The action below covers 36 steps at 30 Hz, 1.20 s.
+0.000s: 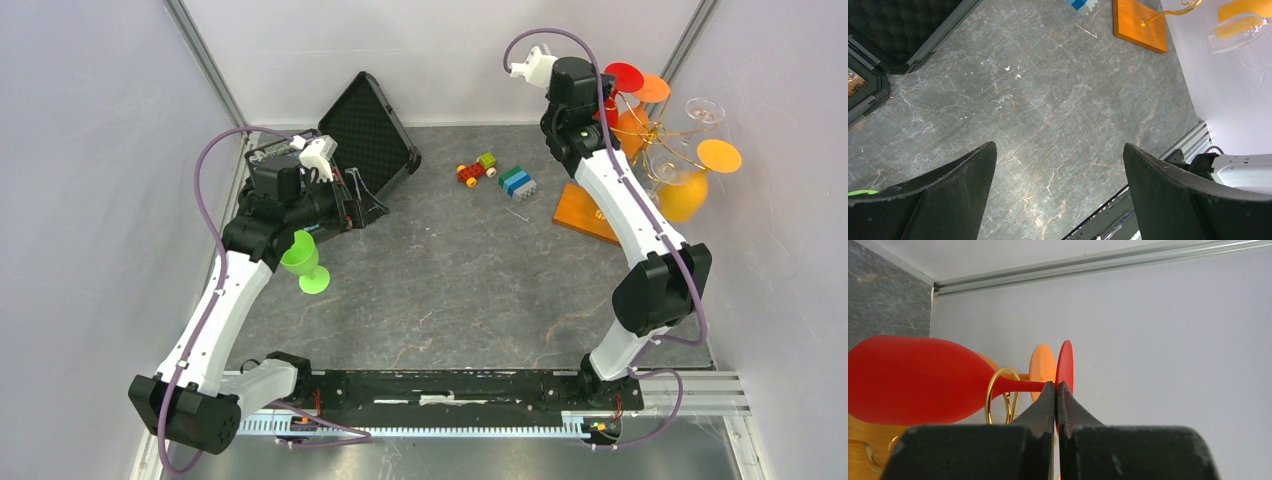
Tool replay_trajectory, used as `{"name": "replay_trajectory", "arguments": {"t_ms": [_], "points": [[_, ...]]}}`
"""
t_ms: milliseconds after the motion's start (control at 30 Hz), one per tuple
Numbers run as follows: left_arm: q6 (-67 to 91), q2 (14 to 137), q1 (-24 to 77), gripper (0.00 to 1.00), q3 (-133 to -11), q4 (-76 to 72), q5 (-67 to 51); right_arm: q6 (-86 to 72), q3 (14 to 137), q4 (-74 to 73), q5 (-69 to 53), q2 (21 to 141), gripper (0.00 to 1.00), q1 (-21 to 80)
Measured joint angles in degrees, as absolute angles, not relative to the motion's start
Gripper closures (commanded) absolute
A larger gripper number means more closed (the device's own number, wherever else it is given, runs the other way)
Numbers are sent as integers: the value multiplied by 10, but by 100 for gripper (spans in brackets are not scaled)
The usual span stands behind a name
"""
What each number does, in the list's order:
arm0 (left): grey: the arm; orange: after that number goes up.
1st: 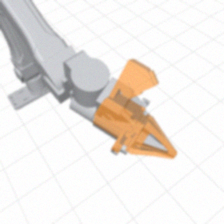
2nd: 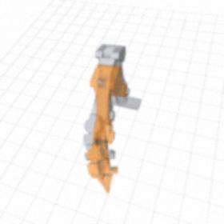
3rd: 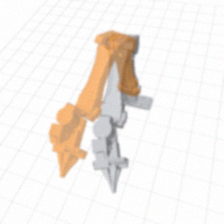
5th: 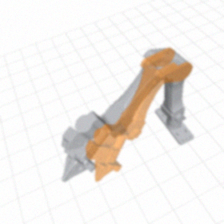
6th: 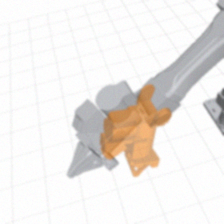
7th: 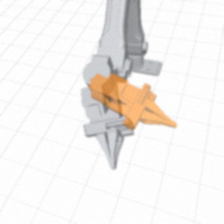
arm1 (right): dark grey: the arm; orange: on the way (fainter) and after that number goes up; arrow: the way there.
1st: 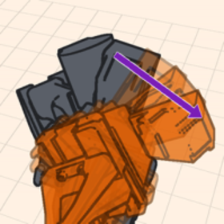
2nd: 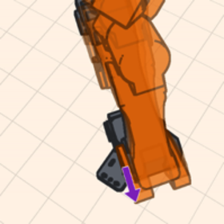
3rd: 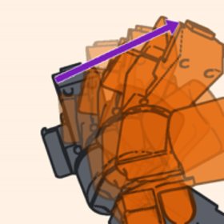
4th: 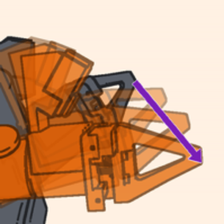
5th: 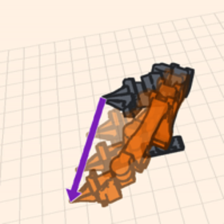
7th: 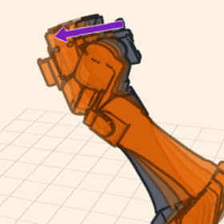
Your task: Take the wine glass off the wine glass rack
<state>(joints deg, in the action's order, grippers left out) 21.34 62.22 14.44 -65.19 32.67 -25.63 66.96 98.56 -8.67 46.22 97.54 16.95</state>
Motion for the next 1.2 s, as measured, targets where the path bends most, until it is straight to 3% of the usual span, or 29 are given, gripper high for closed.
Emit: {"name": "replay_trajectory", "arguments": {"t_ms": [300,667,1200], "points": [[213,622,144,0,-652,327,-256,660,976,-82,484,977,100,161],[213,617,144,0,-652,326,-256,575,975,-198,465,952,100,167],[214,521,144,0,-640,296,-210,430,963,-275,216,806,100,206]]}}
